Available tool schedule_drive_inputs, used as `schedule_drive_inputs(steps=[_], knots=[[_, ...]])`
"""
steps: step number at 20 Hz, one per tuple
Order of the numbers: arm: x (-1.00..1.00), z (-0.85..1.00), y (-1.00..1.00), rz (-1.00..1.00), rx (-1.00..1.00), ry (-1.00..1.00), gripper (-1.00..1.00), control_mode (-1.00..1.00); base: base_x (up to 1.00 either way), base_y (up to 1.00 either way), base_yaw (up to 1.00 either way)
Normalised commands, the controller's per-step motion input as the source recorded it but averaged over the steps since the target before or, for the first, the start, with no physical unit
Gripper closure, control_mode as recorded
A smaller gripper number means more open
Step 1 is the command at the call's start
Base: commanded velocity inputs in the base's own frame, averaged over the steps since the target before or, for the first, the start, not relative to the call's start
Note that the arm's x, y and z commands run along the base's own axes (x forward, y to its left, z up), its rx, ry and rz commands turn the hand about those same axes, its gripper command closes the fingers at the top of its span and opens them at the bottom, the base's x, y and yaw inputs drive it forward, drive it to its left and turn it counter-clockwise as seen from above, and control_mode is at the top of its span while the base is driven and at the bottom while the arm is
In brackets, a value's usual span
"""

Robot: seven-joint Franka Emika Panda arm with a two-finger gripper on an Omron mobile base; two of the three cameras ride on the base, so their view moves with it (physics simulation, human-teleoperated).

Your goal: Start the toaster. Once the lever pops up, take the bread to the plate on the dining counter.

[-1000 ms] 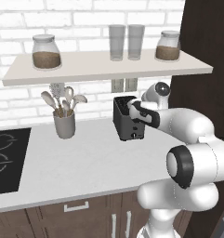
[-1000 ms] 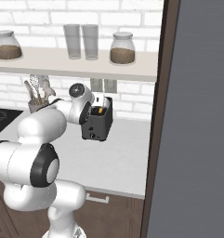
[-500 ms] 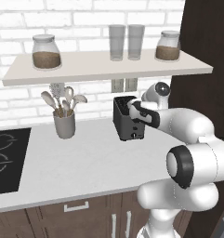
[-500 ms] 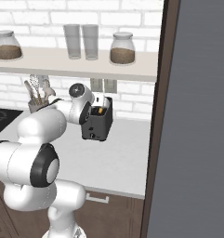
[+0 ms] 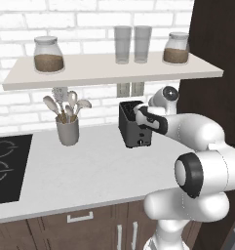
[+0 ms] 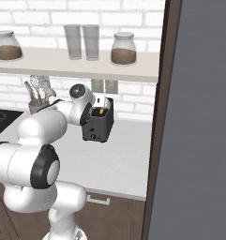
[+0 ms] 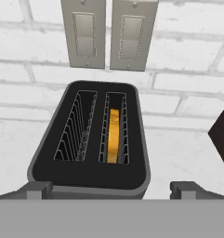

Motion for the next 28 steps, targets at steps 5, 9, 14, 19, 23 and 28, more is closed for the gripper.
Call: schedule_drive_inputs(steps=[5, 9, 14, 19, 23, 28], knots=[[0.00, 0.00, 0.00, 0.00, 0.00, 0.00, -1.00, -1.00, 0.00, 0.00, 0.00], [0.00, 0.00, 0.00, 0.00, 0.00, 0.00, -1.00, -1.00, 0.00, 0.00, 0.00], [0.00, 0.00, 0.00, 0.00, 0.00, 0.00, -1.00, -1.00, 0.00, 0.00, 0.00], [0.00, 0.00, 0.00, 0.00, 0.00, 0.00, -1.00, -1.00, 0.00, 0.00, 0.00], [0.00, 0.00, 0.00, 0.00, 0.00, 0.00, -1.00, -1.00, 0.00, 0.00, 0.00], [0.00, 0.00, 0.00, 0.00, 0.00, 0.00, -1.00, -1.00, 0.00, 0.00, 0.00]])
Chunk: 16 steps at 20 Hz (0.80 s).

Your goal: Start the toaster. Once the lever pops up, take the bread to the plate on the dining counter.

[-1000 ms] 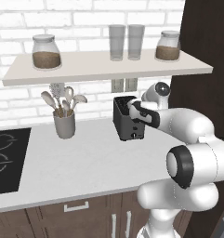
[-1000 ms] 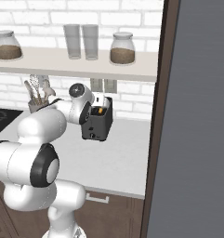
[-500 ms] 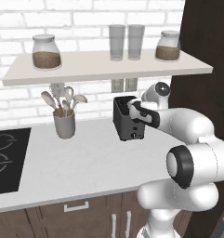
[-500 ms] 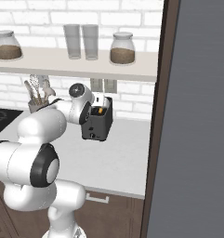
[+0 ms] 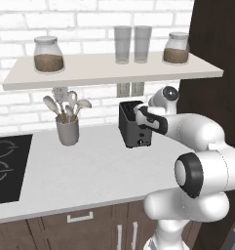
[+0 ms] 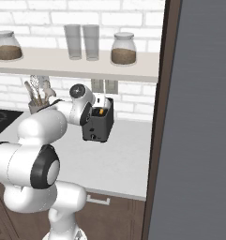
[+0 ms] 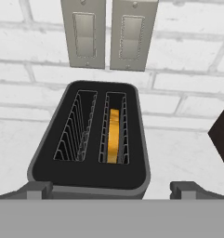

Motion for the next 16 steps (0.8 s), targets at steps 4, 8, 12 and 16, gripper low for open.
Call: schedule_drive_inputs(steps=[4, 8, 12, 16], knots=[[0.00, 0.00, 0.00, 0.00, 0.00, 0.00, -1.00, -1.00, 0.00, 0.00, 0.00], [0.00, 0.00, 0.00, 0.00, 0.00, 0.00, -1.00, -1.00, 0.00, 0.00, 0.00], [0.00, 0.00, 0.00, 0.00, 0.00, 0.00, -1.00, -1.00, 0.00, 0.00, 0.00], [0.00, 0.00, 0.00, 0.00, 0.00, 0.00, -1.00, -1.00, 0.00, 0.00, 0.00]])
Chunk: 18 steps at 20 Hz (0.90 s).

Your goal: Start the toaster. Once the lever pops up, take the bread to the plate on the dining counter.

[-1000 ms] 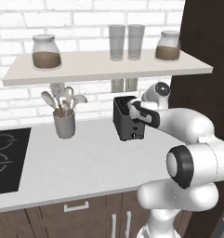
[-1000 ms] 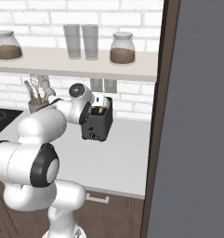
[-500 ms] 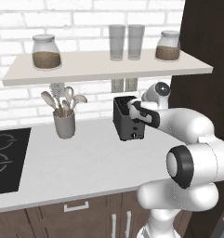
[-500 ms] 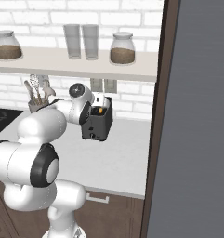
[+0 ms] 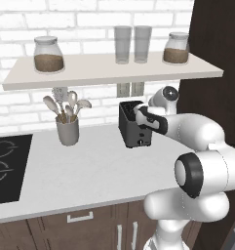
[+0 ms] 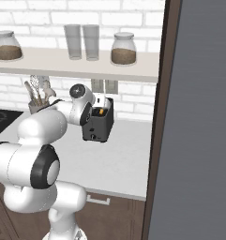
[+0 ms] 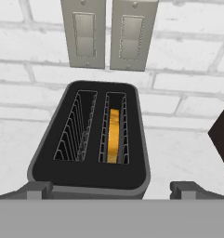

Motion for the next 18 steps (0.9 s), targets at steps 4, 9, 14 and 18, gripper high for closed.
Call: schedule_drive_inputs(steps=[4, 9, 14, 18], knots=[[0.00, 0.00, 0.00, 0.00, 0.00, 0.00, -1.00, -1.00, 0.00, 0.00, 0.00], [0.00, 0.00, 0.00, 0.00, 0.00, 0.00, -1.00, -1.00, 0.00, 0.00, 0.00], [0.00, 0.00, 0.00, 0.00, 0.00, 0.00, -1.00, -1.00, 0.00, 0.00, 0.00], [0.00, 0.00, 0.00, 0.00, 0.00, 0.00, -1.00, -1.00, 0.00, 0.00, 0.00]])
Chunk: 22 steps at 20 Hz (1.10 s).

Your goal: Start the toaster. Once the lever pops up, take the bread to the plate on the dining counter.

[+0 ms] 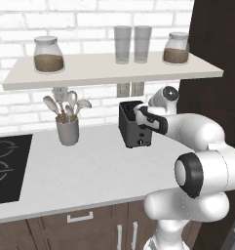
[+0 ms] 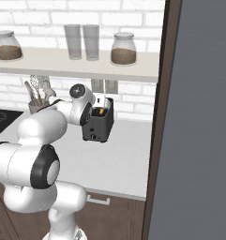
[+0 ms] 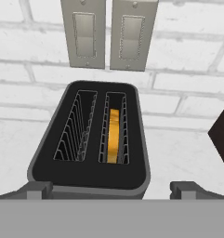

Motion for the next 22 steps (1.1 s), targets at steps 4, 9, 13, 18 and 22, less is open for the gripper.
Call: schedule_drive_inputs(steps=[4, 9, 13, 18, 22], knots=[[0.00, 0.00, 0.00, 0.00, 0.00, 0.00, -1.00, -1.00, 0.00, 0.00, 0.00], [0.00, 0.00, 0.00, 0.00, 0.00, 0.00, -1.00, -1.00, 0.00, 0.00, 0.00], [0.00, 0.00, 0.00, 0.00, 0.00, 0.00, -1.00, -1.00, 0.00, 0.00, 0.00], [0.00, 0.00, 0.00, 0.00, 0.00, 0.00, -1.00, -1.00, 0.00, 0.00, 0.00], [0.00, 0.00, 0.00, 0.00, 0.00, 0.00, -1.00, -1.00, 0.00, 0.00, 0.00]])
